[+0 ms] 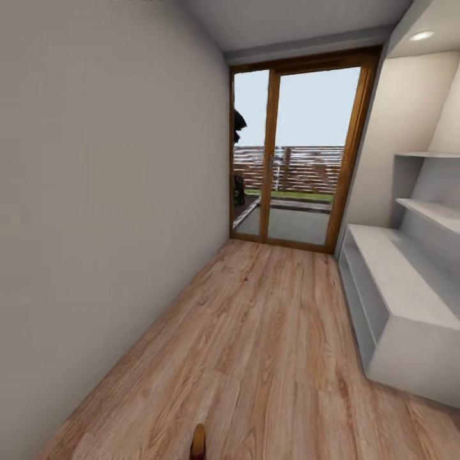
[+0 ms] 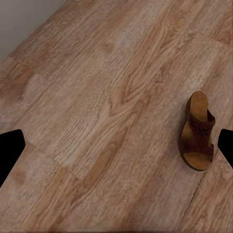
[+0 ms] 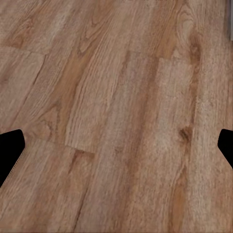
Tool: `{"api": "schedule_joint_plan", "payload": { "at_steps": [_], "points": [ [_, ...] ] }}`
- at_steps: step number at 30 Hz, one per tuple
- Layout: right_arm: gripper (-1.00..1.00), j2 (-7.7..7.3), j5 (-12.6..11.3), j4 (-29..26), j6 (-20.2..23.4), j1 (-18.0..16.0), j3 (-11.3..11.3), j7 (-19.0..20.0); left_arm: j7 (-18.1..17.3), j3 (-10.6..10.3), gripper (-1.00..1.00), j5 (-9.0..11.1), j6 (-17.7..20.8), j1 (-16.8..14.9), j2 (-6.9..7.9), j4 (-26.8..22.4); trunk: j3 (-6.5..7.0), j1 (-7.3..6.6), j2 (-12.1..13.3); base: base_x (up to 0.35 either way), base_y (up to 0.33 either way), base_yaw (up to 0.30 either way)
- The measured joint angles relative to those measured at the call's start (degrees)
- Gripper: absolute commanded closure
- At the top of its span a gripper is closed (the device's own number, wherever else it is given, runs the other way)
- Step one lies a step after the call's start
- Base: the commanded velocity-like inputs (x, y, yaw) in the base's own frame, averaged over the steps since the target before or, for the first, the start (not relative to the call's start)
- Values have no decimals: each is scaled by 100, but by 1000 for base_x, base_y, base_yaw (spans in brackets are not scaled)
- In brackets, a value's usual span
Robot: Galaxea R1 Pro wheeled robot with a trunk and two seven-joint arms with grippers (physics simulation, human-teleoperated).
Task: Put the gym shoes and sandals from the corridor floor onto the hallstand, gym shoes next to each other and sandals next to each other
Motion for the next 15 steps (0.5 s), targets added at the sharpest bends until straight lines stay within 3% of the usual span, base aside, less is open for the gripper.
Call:
{"api": "schedule_joint_plan", "payload": {
  "at_steps": [15],
  "points": [
    [-100,0,-2,11,0,0,0,0,-21,-1,-100,3,-2,-2,-16,2,0,0,0,0,0,275]
  ]
}}
